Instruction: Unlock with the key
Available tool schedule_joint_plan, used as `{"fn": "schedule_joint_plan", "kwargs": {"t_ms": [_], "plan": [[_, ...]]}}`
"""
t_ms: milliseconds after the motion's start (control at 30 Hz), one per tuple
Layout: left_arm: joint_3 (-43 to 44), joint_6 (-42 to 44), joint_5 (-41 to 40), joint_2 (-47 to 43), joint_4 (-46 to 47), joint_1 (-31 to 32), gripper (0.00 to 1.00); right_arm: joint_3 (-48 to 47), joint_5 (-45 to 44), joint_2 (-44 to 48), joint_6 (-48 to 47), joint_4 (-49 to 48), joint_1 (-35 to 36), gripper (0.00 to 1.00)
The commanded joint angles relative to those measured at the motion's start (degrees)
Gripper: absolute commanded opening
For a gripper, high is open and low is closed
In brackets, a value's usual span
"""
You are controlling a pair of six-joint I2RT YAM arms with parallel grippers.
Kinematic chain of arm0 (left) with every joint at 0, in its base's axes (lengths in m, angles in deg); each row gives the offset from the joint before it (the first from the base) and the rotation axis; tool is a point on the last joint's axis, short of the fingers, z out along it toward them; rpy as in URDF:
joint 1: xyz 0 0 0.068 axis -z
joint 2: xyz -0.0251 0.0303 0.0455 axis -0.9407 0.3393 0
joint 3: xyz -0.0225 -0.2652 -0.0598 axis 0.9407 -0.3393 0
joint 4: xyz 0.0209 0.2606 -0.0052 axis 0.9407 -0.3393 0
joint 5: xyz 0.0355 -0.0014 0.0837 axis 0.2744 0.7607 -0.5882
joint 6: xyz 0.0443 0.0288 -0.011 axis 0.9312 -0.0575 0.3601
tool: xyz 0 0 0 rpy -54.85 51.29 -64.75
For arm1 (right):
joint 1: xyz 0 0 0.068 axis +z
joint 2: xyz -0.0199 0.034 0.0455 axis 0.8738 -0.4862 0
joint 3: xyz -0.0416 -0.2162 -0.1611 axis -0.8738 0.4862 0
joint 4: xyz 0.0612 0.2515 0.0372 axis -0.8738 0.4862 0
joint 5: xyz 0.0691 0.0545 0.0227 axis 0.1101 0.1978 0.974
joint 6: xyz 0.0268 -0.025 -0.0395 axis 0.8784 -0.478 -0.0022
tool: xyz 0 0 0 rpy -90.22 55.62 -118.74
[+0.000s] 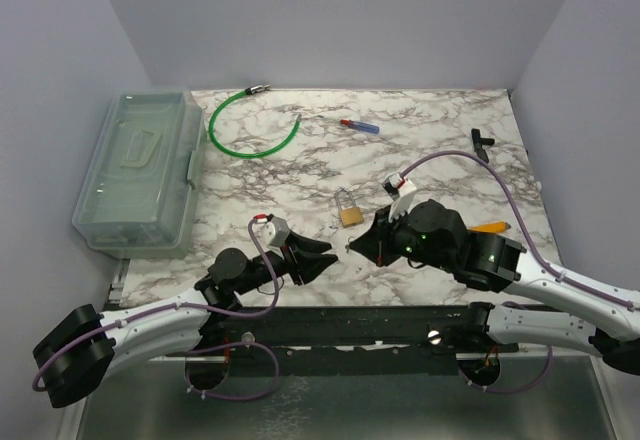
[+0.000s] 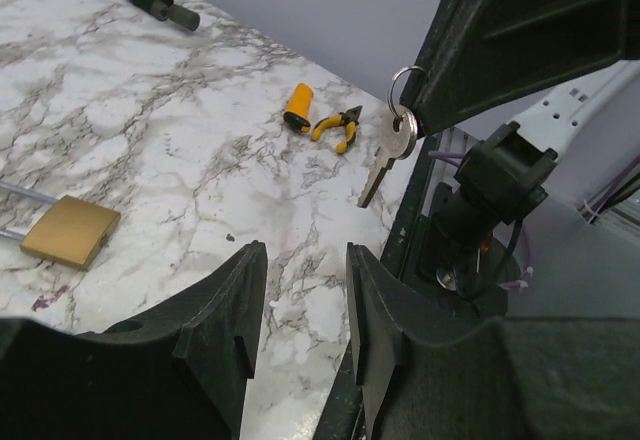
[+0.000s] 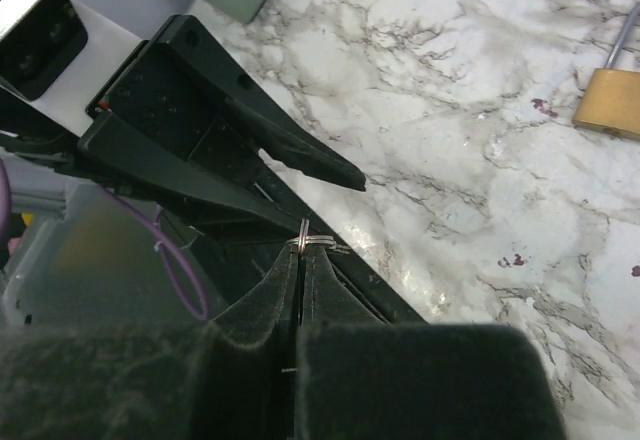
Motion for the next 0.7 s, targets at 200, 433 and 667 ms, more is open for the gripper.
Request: {"fn": "schedule_joint_plan", "kwargs": {"t_ms": [200,433,667], "plan": [[5.59,6.58,0.24,3.88,4.97,5.3,0.42,-0.75,8.55,2.12,-0.58,-2.5,0.29,0.0],[6.21,8.94,-1.61,6.27,6.92,7.26,0.38,-0.37,10.31,1.35,-0.03,-3.79,0.26,0.0],[5.66,9.91,-1.23,5.38,7.41,7.53,0.05,0.17,10.47,0.84,0.32,-3.83,0.26,0.0]]}}
